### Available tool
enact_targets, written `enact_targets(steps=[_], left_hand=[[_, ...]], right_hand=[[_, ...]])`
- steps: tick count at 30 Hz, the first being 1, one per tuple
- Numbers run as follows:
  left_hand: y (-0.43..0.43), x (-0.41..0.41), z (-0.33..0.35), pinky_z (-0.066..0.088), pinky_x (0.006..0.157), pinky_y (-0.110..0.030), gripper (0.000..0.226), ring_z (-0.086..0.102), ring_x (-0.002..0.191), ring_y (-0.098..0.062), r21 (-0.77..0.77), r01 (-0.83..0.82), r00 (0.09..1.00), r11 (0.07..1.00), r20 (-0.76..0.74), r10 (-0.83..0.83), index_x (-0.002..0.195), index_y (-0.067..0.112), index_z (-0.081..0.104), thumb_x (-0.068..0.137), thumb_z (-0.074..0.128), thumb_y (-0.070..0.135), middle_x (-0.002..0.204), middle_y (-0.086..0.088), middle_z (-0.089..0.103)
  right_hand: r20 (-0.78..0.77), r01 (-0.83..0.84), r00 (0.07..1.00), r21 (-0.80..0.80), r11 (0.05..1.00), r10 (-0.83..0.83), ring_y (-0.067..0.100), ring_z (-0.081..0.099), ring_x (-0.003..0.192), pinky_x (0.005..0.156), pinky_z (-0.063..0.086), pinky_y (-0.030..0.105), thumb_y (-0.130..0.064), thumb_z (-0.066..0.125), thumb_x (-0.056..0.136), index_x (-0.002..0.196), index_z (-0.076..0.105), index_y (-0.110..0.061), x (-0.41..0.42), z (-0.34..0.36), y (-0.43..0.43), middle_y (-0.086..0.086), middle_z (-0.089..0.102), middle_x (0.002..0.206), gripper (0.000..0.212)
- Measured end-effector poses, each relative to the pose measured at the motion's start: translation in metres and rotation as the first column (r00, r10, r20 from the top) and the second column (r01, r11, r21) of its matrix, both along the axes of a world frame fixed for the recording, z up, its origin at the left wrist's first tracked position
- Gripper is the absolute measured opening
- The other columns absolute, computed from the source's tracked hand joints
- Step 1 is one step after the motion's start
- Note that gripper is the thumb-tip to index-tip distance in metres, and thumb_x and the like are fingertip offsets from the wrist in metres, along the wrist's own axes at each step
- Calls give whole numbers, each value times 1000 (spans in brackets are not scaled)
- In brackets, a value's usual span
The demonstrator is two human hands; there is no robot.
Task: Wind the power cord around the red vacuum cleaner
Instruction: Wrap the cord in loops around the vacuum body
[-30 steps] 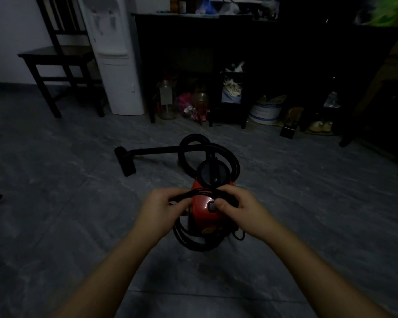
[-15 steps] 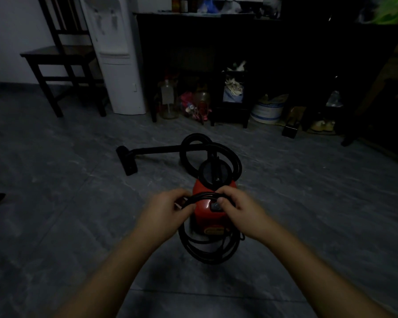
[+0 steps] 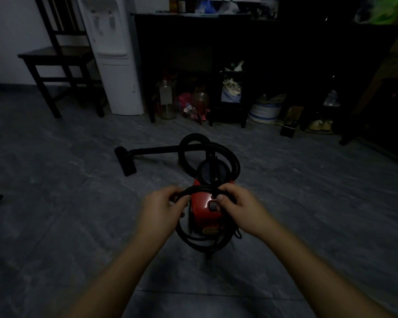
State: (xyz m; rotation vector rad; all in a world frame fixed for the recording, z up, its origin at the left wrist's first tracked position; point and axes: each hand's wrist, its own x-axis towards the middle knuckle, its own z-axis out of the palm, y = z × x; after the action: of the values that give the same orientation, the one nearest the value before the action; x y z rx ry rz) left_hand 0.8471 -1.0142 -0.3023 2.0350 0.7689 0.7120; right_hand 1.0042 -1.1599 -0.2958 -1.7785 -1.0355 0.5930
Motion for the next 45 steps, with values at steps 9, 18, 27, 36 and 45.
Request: enact_targets(steps=[9, 18, 27, 36, 45], left_hand=[[5, -4, -1, 54, 66, -20, 11, 67, 70, 2, 99, 15, 995, 995, -99, -5, 98, 33, 72, 88, 70, 34, 84, 16, 72], [-8, -1, 10, 43, 70, -17, 23, 52, 84, -3, 470, -27, 999, 882, -22, 42, 94, 28, 60, 81, 74, 41, 92, 14, 56], [-20, -2, 14, 45, 66, -11, 19, 57, 76, 1, 404, 57, 998, 913, -14, -57, 100, 26, 70, 84, 73, 34, 88, 16, 63], [-13, -2, 23, 54, 84, -28, 29, 65, 96, 0, 332, 290, 957, 897, -119, -265, 115, 31, 72, 86, 72, 35, 102, 16, 73], [-10, 0, 19, 54, 72, -17, 20, 67, 74, 8, 238, 154, 978, 959, 104, -183, 104, 26, 78, 86, 74, 17, 81, 23, 69]], right_hand=[[-122, -22, 992, 10, 1000, 23, 17, 67, 70, 67, 57, 28, -12, 54, 99, 97, 67, -7, -7, 7, -3, 6, 68, 76, 14], [-206, 139, 971, 57, 989, -124, 22, 69, 68, 70, 59, 36, -9, 57, 98, 99, 68, -8, -10, 3, 1, 16, 72, 84, 12], [-150, 80, 986, 77, 994, -68, 21, 74, 83, 77, 60, 31, -12, 62, 95, 95, 72, -21, -8, 5, -1, 9, 76, 90, 14], [35, -115, 993, 51, 992, 114, 8, 69, 101, 92, 54, 28, -15, 63, 95, 105, 75, -22, -7, 16, -10, -6, 75, 101, 17], [-65, -40, 997, 100, 994, 47, 36, 69, 99, 93, 54, 57, -18, 63, 96, 104, 73, -14, 5, 14, -10, 18, 73, 100, 14]])
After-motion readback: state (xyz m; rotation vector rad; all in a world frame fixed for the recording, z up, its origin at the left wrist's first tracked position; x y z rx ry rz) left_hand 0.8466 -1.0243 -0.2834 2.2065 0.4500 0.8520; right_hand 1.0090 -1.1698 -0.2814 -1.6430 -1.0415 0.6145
